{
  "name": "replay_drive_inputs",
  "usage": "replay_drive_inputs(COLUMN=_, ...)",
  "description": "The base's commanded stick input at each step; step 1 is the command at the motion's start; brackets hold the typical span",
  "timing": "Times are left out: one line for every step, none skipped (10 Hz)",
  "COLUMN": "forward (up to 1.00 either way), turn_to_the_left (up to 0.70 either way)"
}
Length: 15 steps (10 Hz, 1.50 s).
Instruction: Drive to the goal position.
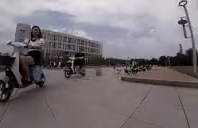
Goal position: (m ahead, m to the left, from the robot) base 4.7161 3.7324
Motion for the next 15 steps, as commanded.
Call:
replay_drive_inputs(forward=0.70, turn_to_the_left=0.00)
replay_drive_inputs(forward=0.70, turn_to_the_left=0.00)
replay_drive_inputs(forward=0.70, turn_to_the_left=0.02)
replay_drive_inputs(forward=0.70, turn_to_the_left=0.05)
replay_drive_inputs(forward=0.70, turn_to_the_left=0.16)
replay_drive_inputs(forward=0.70, turn_to_the_left=0.35)
replay_drive_inputs(forward=0.70, turn_to_the_left=0.35)
replay_drive_inputs(forward=0.70, turn_to_the_left=0.35)
replay_drive_inputs(forward=0.70, turn_to_the_left=0.27)
replay_drive_inputs(forward=0.70, turn_to_the_left=0.11)
replay_drive_inputs(forward=0.70, turn_to_the_left=0.00)
replay_drive_inputs(forward=0.70, turn_to_the_left=0.00)
replay_drive_inputs(forward=0.70, turn_to_the_left=0.00)
replay_drive_inputs(forward=0.70, turn_to_the_left=0.00)
replay_drive_inputs(forward=0.70, turn_to_the_left=0.00)
